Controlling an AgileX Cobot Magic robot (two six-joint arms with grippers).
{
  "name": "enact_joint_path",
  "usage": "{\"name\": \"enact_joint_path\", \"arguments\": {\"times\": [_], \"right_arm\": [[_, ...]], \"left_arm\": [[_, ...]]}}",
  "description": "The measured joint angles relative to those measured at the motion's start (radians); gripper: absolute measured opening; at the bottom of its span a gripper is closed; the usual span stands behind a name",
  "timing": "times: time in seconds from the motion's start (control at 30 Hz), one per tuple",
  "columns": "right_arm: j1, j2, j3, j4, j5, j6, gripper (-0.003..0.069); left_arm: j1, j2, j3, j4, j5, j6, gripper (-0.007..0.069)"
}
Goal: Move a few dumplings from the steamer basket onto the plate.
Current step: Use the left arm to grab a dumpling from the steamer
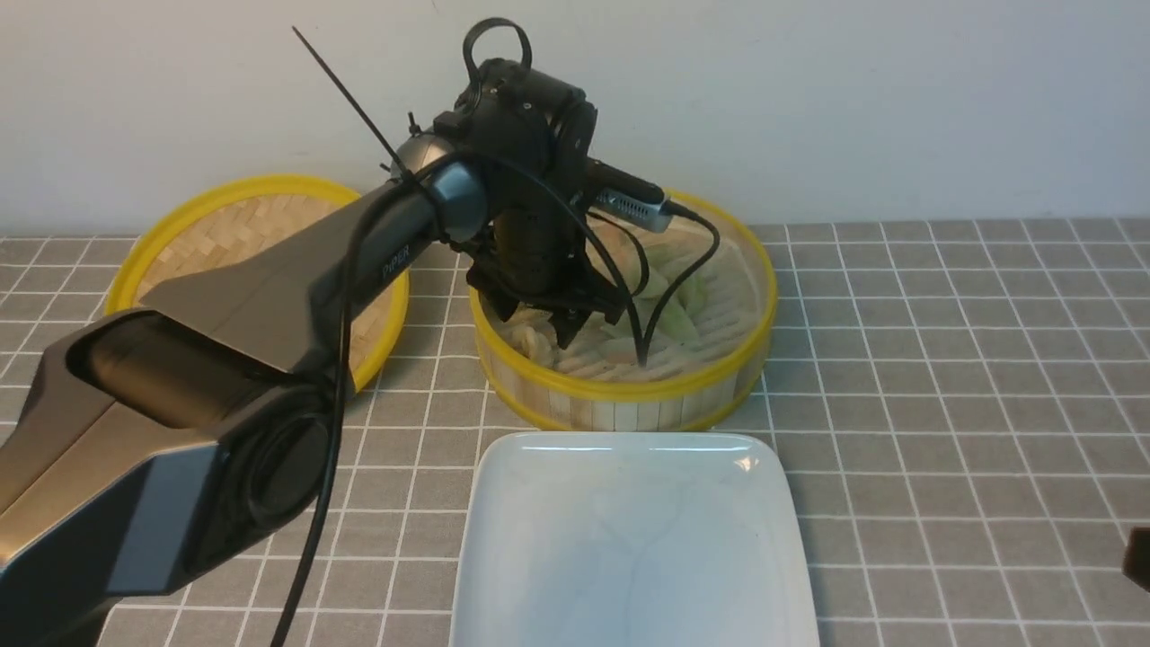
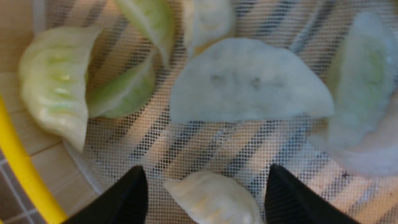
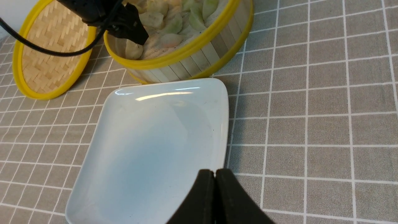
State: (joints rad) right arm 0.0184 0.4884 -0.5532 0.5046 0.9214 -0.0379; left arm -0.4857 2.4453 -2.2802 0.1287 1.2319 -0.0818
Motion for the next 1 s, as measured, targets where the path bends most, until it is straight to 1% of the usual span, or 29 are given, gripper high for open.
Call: {"name": "enact_joint_path", "arguments": {"times": [0.27,0.33,0.43,0.5,0.53,0.57,0.6,0.67,0.7,0.77,0.8,0.83,0.9,1.0], "right_arm": [[0.000,0.000,0.000,0.000,0.001,-0.019,-0.0011],[0.000,0.000,0.000,0.000,0.001,-0.023,-0.0011],[0.000,0.000,0.000,0.000,0.001,-0.025,-0.0011],[0.000,0.000,0.000,0.000,0.001,-0.026,-0.0010],[0.000,0.000,0.000,0.000,0.001,-0.026,-0.0010],[0.000,0.000,0.000,0.000,0.001,-0.026,-0.0010],[0.000,0.000,0.000,0.001,0.001,-0.026,-0.0010],[0.000,0.000,0.000,0.002,0.001,-0.026,-0.0010],[0.000,0.000,0.000,0.003,0.001,-0.026,-0.0010],[0.000,0.000,0.000,0.003,0.001,-0.026,-0.0010],[0.000,0.000,0.000,0.003,0.001,-0.026,-0.0010],[0.000,0.000,0.000,0.003,0.001,-0.026,-0.0010],[0.000,0.000,0.000,0.003,0.001,-0.026,-0.0010],[0.000,0.000,0.000,0.008,0.001,-0.026,-0.0010]], "left_arm": [[0.000,0.029,-0.001,-0.016,0.000,-0.069,0.0457],[0.000,0.030,-0.002,-0.021,0.000,-0.074,0.0442],[0.000,0.031,-0.003,-0.032,-0.001,-0.077,0.0339],[0.000,0.032,-0.006,-0.036,-0.015,-0.078,0.0253],[0.000,0.033,-0.007,-0.037,-0.022,-0.078,0.0232],[0.000,0.033,-0.006,-0.037,-0.023,-0.078,0.0232],[0.000,0.034,-0.007,-0.042,-0.034,-0.078,0.0186],[-0.001,0.034,-0.014,-0.056,-0.035,-0.076,0.0154],[-0.001,0.034,-0.020,-0.061,-0.031,-0.073,0.0125],[-0.002,0.031,-0.039,-0.056,-0.010,-0.056,0.0047],[-0.002,0.030,-0.041,-0.055,-0.009,-0.054,0.0042],[-0.002,0.017,-0.058,-0.050,-0.003,-0.041,0.0013],[-0.002,-0.021,-0.078,-0.049,-0.001,-0.024,-0.0003],[-0.001,-0.082,-0.088,-0.052,0.000,-0.004,-0.0005]]}}
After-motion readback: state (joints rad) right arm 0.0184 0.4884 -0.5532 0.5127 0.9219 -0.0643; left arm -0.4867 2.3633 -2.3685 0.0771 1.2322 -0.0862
